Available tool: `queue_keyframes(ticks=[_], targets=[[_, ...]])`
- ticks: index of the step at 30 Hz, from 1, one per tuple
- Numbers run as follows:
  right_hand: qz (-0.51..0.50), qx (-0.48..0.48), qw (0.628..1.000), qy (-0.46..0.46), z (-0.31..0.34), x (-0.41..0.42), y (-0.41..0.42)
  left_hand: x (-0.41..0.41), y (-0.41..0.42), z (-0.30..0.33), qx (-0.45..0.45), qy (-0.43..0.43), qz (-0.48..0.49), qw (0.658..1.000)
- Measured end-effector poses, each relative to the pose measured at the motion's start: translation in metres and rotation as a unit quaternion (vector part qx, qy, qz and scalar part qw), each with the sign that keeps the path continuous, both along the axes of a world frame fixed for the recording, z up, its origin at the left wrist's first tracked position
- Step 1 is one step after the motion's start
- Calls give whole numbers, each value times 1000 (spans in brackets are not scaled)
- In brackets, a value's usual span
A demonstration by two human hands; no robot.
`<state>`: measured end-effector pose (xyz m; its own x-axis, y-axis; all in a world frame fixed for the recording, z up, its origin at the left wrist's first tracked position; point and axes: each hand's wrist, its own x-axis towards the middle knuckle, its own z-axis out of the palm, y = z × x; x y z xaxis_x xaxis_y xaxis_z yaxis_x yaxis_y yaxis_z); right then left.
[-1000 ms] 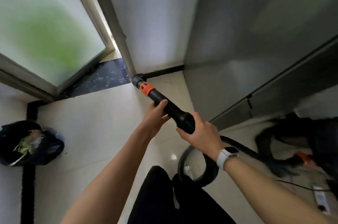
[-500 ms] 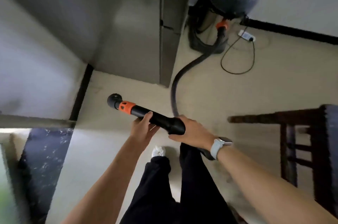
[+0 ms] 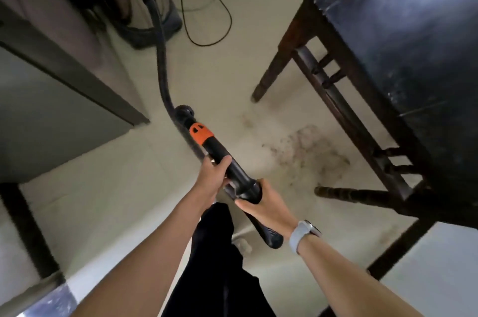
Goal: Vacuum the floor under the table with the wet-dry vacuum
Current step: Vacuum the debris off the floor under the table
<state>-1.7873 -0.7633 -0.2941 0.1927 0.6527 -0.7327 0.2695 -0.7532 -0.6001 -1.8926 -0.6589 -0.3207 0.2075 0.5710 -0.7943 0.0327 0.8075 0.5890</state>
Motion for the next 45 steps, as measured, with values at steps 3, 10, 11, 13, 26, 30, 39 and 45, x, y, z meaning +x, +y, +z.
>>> queue_keyframes(ticks=[3, 10, 11, 13, 26, 30, 39, 45], targets=[[-50, 10, 999, -8, -37, 10, -25, 21, -14, -43, 8, 6, -80, 997], [-177, -15, 984, 24, -181, 5, -39, 53, -10, -191, 2, 77, -226, 971], [-186, -10, 982, 27, -204, 5, -30, 57, -1, -216, 3, 85, -232, 969], [-200, 6, 980, 24, -252, 7, -8, 63, 19, -264, 11, 100, -232, 968], [-241, 93, 966, -19, -489, 34, 92, 113, 116, -470, 106, 25, -297, 949], [-243, 121, 962, -12, -517, 33, 100, 115, 124, -487, 144, 24, -304, 941], [-271, 163, 949, -8, -522, 53, 88, 99, 133, -513, 202, -21, -380, 903], [-243, 176, 953, -38, -532, 79, 58, 52, 96, -574, 310, 160, -579, 737]])
